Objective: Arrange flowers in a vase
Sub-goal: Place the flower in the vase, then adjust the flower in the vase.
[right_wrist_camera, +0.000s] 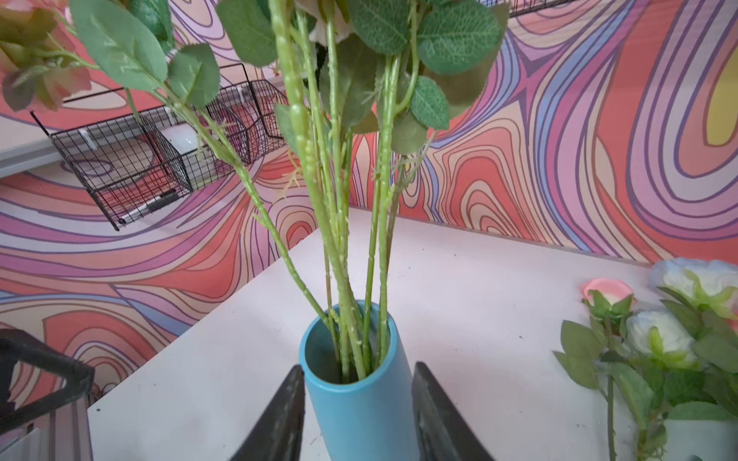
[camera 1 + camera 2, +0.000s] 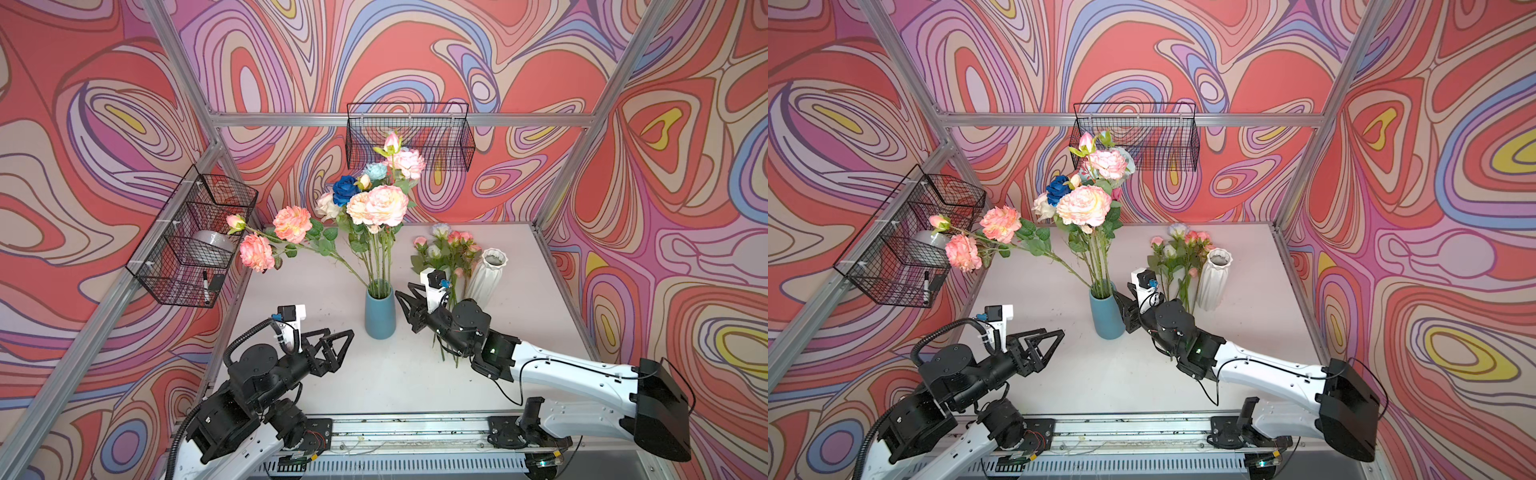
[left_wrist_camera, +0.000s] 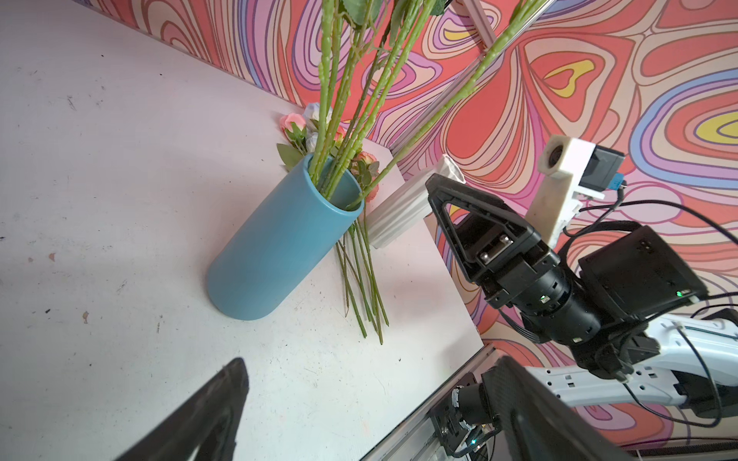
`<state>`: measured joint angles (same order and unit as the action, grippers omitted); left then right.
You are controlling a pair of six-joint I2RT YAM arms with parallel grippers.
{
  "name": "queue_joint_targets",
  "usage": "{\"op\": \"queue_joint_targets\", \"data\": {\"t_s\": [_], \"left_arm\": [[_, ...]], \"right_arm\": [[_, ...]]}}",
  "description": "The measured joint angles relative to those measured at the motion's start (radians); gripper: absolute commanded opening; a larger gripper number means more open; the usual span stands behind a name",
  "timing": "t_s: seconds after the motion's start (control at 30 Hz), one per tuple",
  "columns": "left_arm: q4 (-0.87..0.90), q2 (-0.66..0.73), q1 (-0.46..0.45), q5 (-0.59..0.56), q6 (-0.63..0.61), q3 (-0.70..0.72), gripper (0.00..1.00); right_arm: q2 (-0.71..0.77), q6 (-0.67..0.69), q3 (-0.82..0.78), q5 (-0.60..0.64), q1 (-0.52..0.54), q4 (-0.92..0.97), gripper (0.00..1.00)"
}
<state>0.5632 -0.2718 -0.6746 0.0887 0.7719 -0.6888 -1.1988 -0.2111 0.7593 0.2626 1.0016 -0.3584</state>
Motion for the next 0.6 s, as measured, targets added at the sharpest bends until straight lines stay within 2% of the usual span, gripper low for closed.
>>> {"op": "queue_joint_targets", "data": {"t_s": [0.23, 0.43, 0.6], "left_arm": [[-0.014, -0.024, 0.000, 0.005, 0.003, 0.000, 0.97], [-0.014, -0.022, 0.000, 0.005, 0.003, 0.000, 0.97], [-0.013, -0.018, 0.000, 0.005, 0.003, 0.000, 0.97]], "right_arm": [[-0.098, 0.069, 0.288, -0.102, -0.009, 0.183, 0.49], [-0.167, 0.104, 0.428, -0.147, -0.096, 0.246, 0.47], [-0.219, 0.121, 0.483, -0.176, -0.132, 0.284, 0.22]]}}
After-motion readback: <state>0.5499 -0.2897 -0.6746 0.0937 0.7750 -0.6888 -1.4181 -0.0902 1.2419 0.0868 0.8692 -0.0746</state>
